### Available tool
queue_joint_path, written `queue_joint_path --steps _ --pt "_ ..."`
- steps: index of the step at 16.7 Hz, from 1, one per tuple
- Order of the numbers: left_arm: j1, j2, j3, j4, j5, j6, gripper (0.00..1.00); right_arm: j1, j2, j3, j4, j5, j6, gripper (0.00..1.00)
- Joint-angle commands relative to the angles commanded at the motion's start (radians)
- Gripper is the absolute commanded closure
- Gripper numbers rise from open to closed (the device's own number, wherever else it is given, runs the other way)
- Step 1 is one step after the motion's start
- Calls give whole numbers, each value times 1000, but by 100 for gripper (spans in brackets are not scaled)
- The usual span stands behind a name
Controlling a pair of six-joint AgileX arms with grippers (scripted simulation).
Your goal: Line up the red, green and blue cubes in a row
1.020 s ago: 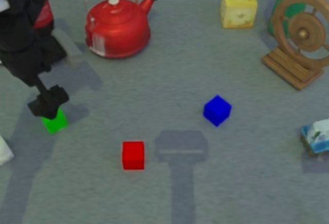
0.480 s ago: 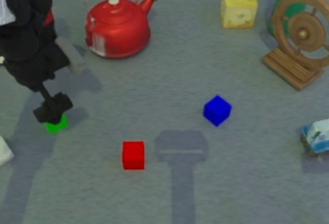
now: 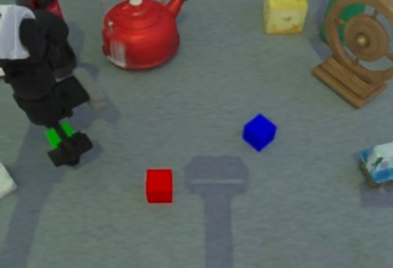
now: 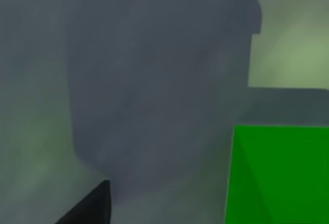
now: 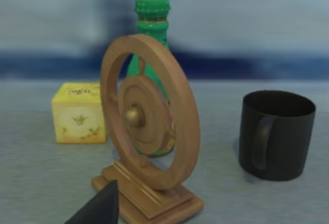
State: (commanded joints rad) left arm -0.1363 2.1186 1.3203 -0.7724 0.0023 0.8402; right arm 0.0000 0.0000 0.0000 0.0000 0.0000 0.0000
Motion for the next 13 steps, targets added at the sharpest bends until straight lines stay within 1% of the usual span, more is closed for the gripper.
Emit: queue_joint_path --steps 3,13 --pt "0 0 0 0 0 0 0 0 0 0 0 0 0 0" --pt "0 0 0 0 0 0 75 0 0 0 0 0 0 0"
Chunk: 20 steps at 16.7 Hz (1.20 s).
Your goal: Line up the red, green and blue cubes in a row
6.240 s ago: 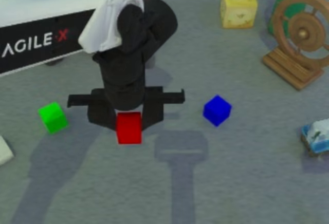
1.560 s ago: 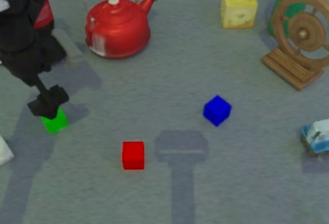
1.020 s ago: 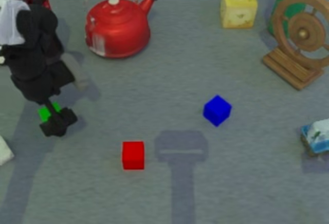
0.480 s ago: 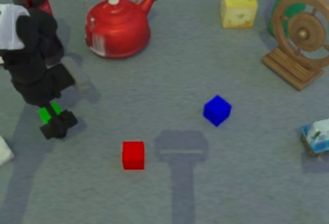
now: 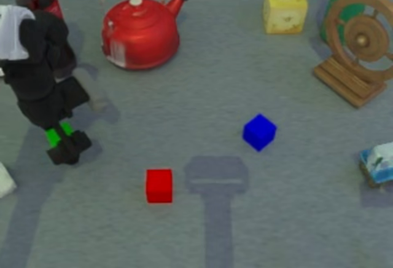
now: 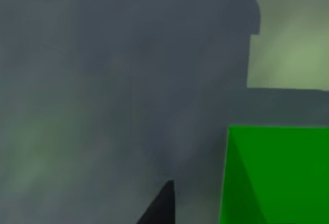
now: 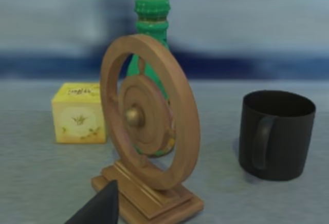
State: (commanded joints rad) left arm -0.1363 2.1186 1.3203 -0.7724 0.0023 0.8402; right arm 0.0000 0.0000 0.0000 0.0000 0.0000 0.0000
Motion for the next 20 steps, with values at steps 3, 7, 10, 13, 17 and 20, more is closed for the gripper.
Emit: queue_joint_path --steps 3,7,10,13,17,20 --pt "0 0 0 0 0 0 98 0 0 0 0 0 0 0" --pt "0 0 0 0 0 0 100 0 0 0 0 0 0 0" --pt "0 0 0 0 0 0 100 0 0 0 0 0 0 0" --pt "-2 -44 11 -37 19 -16 100 0 0 0 0 0 0 0" --pt "5 -83 76 -137 20 -16 100 0 0 0 0 0 0 0" --pt "14 -125 138 -246 19 -19 100 0 0 0 0 0 0 0"
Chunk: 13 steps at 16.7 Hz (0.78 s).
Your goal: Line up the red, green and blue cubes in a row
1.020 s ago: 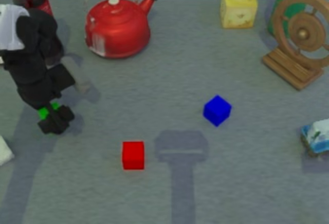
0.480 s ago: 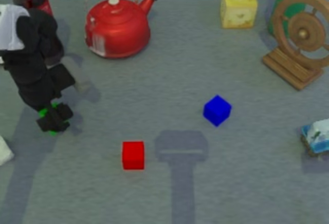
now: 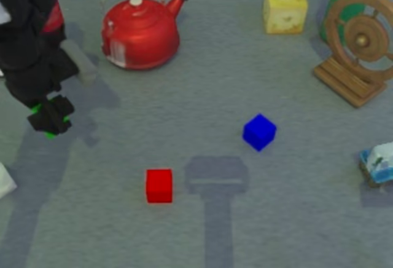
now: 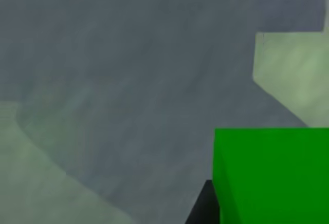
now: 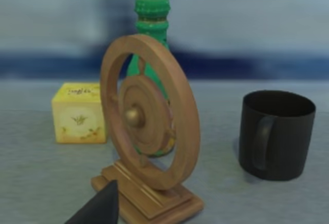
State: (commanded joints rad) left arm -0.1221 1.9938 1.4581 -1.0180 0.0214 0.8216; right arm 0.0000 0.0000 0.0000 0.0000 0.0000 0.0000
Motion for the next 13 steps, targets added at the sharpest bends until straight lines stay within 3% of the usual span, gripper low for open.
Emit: queue_joint_path --steps 8,10,13 --pt "-18 -11 26 -37 -1 1 100 0 0 0 0 0 0 0" --pt "-73 -1 48 -50 0 1 100 0 0 0 0 0 0 0" --pt "-231 20 95 -78 -1 -3 100 0 0 0 0 0 0 0"
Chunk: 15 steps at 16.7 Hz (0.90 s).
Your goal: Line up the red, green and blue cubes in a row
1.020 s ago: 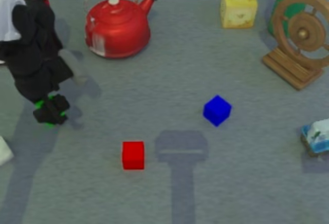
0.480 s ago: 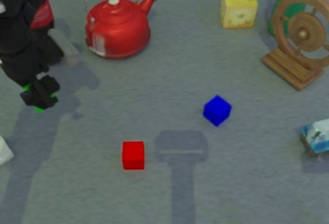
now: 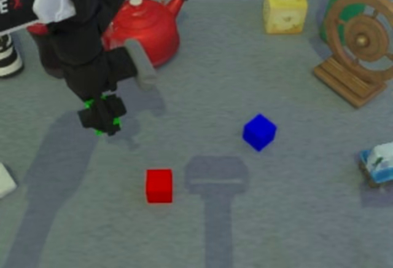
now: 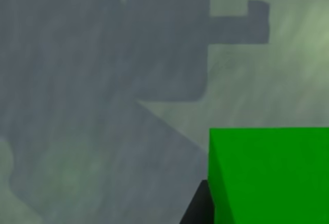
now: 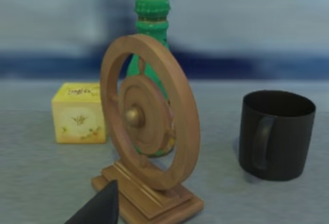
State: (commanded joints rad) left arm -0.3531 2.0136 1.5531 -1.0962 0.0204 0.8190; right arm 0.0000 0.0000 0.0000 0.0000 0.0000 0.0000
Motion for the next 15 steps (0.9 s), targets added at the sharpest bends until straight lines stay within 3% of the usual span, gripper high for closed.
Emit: queue_joint_path --steps 4,7,9,15 --pt "-264 24 68 -41 -3 -11 100 0 0 0 0 0 0 0" --pt "-397 34 103 -64 -3 -18 100 0 0 0 0 0 0 0" --pt "-432 36 112 -71 -3 -21 100 0 0 0 0 0 0 0" --pt "-431 36 100 -53 -3 -21 100 0 0 0 0 0 0 0"
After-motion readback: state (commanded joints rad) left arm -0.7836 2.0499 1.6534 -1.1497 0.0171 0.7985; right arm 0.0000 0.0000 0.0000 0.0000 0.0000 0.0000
